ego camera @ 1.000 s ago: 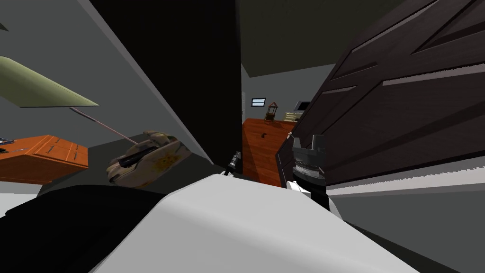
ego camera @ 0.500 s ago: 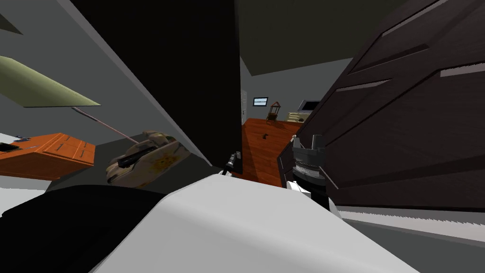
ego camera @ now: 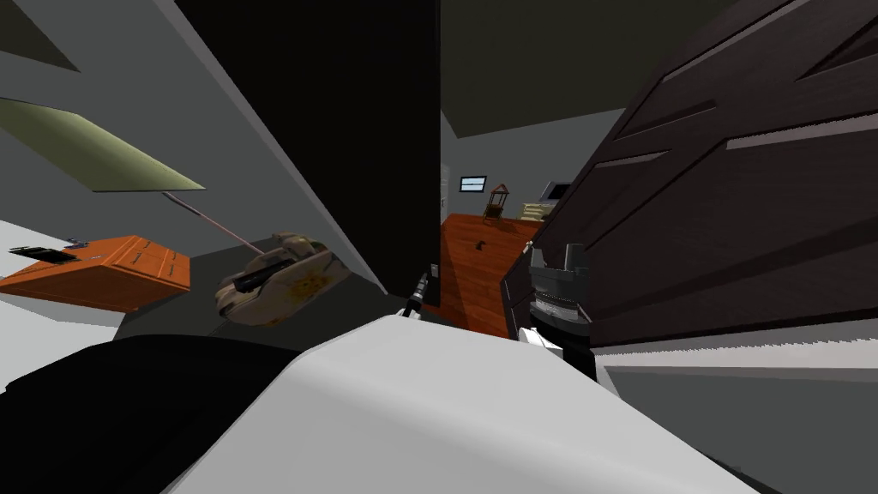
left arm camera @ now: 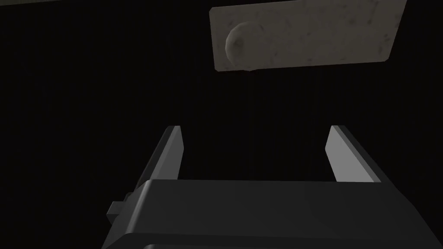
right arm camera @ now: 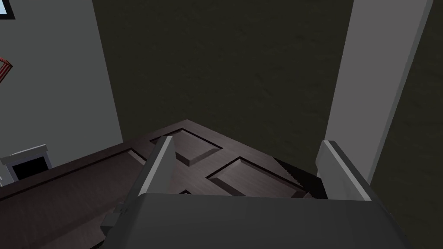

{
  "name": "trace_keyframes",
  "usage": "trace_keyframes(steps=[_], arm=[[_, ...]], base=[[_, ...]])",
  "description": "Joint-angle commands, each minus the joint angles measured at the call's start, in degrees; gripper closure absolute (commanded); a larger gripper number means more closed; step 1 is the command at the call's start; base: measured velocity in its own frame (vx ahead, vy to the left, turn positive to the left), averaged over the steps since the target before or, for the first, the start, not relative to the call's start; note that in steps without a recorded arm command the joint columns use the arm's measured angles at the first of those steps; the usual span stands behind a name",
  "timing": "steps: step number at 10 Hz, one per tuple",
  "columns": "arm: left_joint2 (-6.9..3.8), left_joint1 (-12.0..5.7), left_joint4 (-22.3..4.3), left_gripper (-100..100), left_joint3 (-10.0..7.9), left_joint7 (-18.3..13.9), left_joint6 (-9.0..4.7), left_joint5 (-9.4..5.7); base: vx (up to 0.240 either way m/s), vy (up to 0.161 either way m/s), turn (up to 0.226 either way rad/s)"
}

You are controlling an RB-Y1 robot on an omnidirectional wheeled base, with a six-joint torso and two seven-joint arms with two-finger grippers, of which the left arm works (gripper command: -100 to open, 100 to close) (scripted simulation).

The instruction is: Push the door open

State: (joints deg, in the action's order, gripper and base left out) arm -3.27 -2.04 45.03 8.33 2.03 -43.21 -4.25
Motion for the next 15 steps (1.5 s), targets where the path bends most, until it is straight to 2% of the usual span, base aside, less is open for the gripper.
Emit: trace_keyframes(steps=[1, 3, 5, 9, 12, 14, 15], arm=[[0.49, 0.16, 0.4, -100, 0.18, -0.2, 0.23, -0.08], [1.56, 0.29, 0.8, -100, 0.4, -0.5, 0.43, -0.2], [0.56, 0.2, 0.6, -100, 0.19, -0.5, 0.28, -0.25], [0.16, 0.11, 0.2, -100, -0.16, -0.3, -0.16, -0.4], [0.51, 0.03, -0.1, -100, -0.47, -0.2, -0.54, -0.53], [1.2, -0.03, -0.3, -100, -0.67, -0.1, -0.8, -0.62], [1.03, 0.04, -0.3, -100, -0.6, -0.1, -0.74, -0.59]], base=[[-0.196, -0.013, 0.028], [-0.203, -0.015, 0.021], [-0.011, -0.009, -0.013], [0.176, -0.023, -0.019], [0.193, -0.035, -0.025], [0.192, -0.023, -0.016], [0.074, -0.002, 0.006]])
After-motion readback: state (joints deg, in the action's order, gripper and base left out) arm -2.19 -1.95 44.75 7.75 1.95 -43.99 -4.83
